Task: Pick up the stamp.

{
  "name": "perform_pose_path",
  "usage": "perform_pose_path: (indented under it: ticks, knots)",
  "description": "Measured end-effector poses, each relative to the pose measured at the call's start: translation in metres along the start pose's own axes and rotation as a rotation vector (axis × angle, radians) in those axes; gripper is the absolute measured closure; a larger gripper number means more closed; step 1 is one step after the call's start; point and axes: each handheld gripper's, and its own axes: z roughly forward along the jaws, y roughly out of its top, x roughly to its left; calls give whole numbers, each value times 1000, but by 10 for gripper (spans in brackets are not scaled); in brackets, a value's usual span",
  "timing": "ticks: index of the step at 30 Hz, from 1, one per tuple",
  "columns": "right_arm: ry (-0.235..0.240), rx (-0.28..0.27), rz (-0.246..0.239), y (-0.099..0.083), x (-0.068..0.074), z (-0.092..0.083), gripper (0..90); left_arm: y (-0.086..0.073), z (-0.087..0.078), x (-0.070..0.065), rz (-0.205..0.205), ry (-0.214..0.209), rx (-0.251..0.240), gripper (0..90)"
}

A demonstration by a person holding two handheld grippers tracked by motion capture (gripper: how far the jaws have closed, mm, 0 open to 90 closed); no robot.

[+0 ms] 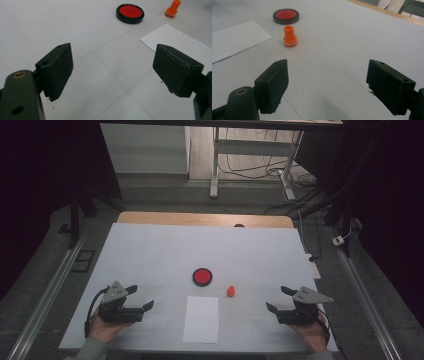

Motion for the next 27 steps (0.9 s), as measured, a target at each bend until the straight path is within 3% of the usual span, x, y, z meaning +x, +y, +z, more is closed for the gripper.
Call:
perform_pose_path:
  ticks: [13, 15, 21, 27]
  knots:
    - [-7, -7, 22, -2, 0, -3, 197, 1, 3, -1, 15, 1, 10, 177]
    - [-5, -12, 37, -1, -2, -3, 200, 1, 2, 0, 2, -8, 4, 179]
    - [-23, -15, 25, 0, 2, -7, 213, 1, 1, -4, 27, -5, 8, 181]
    - [-12, -21, 27, 1, 4, -7, 225, 1, 1, -4, 27, -6, 8, 183]
